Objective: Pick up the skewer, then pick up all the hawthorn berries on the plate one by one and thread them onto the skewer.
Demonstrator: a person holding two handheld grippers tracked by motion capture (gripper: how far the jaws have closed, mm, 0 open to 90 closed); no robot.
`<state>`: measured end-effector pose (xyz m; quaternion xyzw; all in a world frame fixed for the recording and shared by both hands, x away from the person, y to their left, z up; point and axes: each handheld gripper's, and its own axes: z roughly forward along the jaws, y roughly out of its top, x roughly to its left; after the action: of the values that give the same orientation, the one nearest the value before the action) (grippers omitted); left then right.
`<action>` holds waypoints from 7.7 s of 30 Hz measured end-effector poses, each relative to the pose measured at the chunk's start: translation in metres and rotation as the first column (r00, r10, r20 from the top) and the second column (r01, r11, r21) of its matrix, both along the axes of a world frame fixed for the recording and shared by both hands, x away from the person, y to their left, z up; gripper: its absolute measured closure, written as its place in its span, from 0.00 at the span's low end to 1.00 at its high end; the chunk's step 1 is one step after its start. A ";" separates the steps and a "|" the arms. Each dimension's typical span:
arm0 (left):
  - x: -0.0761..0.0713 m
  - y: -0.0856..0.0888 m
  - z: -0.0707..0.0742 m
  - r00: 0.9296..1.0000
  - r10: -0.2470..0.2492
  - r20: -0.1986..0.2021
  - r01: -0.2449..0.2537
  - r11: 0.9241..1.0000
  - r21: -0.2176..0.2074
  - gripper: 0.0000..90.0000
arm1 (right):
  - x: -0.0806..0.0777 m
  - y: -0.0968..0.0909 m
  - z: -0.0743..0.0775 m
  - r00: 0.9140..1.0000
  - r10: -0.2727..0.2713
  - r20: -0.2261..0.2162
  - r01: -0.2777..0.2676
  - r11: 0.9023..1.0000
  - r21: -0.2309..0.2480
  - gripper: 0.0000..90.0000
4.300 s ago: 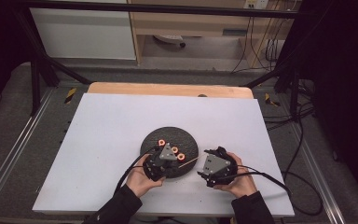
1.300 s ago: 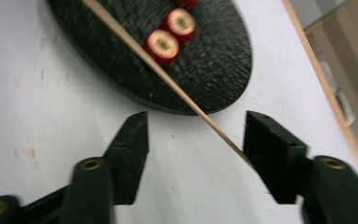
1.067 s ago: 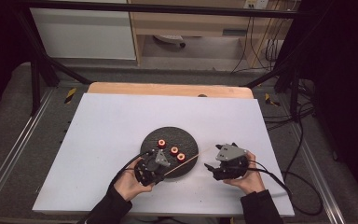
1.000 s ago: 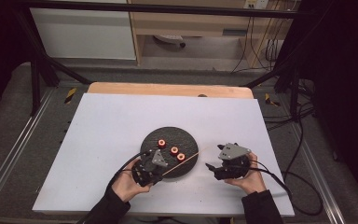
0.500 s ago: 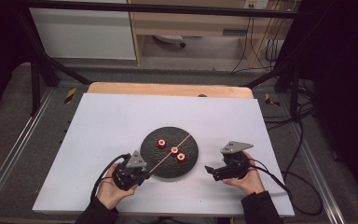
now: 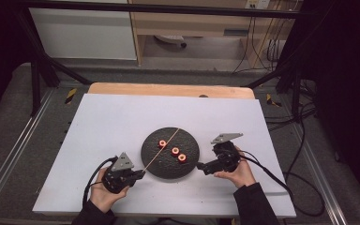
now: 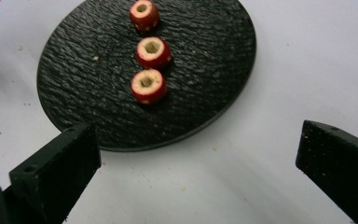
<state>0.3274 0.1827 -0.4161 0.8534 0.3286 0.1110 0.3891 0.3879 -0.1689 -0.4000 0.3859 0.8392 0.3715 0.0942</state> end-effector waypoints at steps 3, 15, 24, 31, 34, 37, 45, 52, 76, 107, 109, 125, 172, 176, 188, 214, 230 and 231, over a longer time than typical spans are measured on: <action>0.001 0.004 -0.003 1.000 0.012 -0.003 -0.012 1.000 -0.007 0.98 | 0.003 0.009 0.003 1.000 0.004 -0.007 -0.004 1.000 -0.003 0.01; 0.000 0.009 -0.007 1.000 0.023 -0.008 -0.023 1.000 -0.016 0.98 | 0.020 0.047 0.011 0.999 0.029 -0.046 -0.034 0.992 -0.120 0.04; 0.002 0.010 -0.008 0.999 0.036 -0.008 -0.036 0.999 -0.012 0.98 | 0.036 0.068 0.010 0.987 0.086 -0.137 -0.111 0.977 -0.181 0.20; 0.003 0.011 -0.008 0.999 0.041 -0.007 -0.041 0.999 -0.012 0.98 | 0.048 0.082 0.008 0.970 0.094 -0.225 -0.140 0.971 -0.193 0.37; 0.003 0.012 -0.008 0.999 0.041 -0.008 -0.041 0.999 -0.012 0.98 | 0.053 0.087 0.007 0.962 0.105 -0.252 -0.158 0.967 -0.200 0.44; 0.003 0.012 -0.008 0.999 0.041 -0.008 -0.042 0.999 -0.012 0.98 | 0.057 0.092 0.003 0.953 0.102 -0.285 -0.169 0.961 -0.219 0.49; 0.004 0.014 -0.007 0.999 0.044 -0.009 -0.044 0.999 -0.010 0.98 | 0.064 0.095 -0.004 0.939 0.080 -0.333 -0.165 0.958 -0.233 0.58; 0.003 0.013 -0.007 0.999 0.040 -0.011 -0.041 0.999 -0.009 0.98 | 0.066 0.097 -0.008 0.932 0.079 -0.354 -0.173 0.955 -0.241 0.63; 0.002 0.013 -0.006 0.998 0.060 -0.001 -0.060 0.998 -0.018 0.98 | 0.060 0.085 0.014 0.947 0.054 -0.316 -0.115 0.978 -0.176 0.69; -0.008 -0.009 -0.010 0.995 0.100 0.015 -0.098 0.992 -0.085 0.98 | 0.028 0.008 0.023 0.988 -0.150 -0.039 0.150 0.865 0.479 0.69; -0.009 -0.011 -0.010 0.995 0.100 0.017 -0.098 0.991 -0.088 0.98 | 0.027 0.006 0.022 0.985 -0.172 -0.027 0.161 0.841 0.516 0.69; -0.014 -0.028 -0.009 0.996 0.084 0.027 -0.080 0.991 -0.109 0.98 | 0.030 0.006 0.027 0.961 -0.276 0.031 0.170 0.672 0.721 0.69; -0.014 -0.057 -0.003 0.996 0.089 0.026 -0.083 0.980 -0.183 0.98 | 0.031 0.018 0.020 0.943 -0.329 0.054 0.125 0.500 0.857 0.70; -0.013 -0.057 -0.003 0.995 0.095 0.023 -0.089 0.978 -0.190 0.98 | 0.030 0.020 0.017 0.946 -0.321 0.048 0.127 0.499 0.857 0.70; -0.013 -0.061 -0.005 0.994 0.111 0.016 -0.106 0.974 -0.199 0.98 | 0.024 0.027 0.010 0.949 -0.310 0.050 0.121 0.508 0.853 0.70; -0.022 -0.067 -0.007 0.990 0.138 -0.032 -0.141 0.967 -0.214 0.98 | 0.024 0.028 0.008 0.949 -0.301 0.089 0.089 0.530 0.844 0.70; -0.029 -0.079 -0.011 0.983 0.171 -0.063 -0.181 0.953 -0.244 0.98 | 0.021 0.031 0.006 0.945 -0.314 0.095 0.084 0.513 0.854 0.70; -0.029 -0.080 -0.011 0.983 0.171 -0.064 -0.182 0.953 -0.243 0.98 | 0.021 0.031 0.006 0.946 -0.311 0.089 0.090 0.515 0.852 0.70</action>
<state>0.2980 0.1026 -0.4272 0.7676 0.4230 0.0852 0.4740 0.4087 -0.1381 -0.3941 0.4324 0.4906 0.7556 0.0369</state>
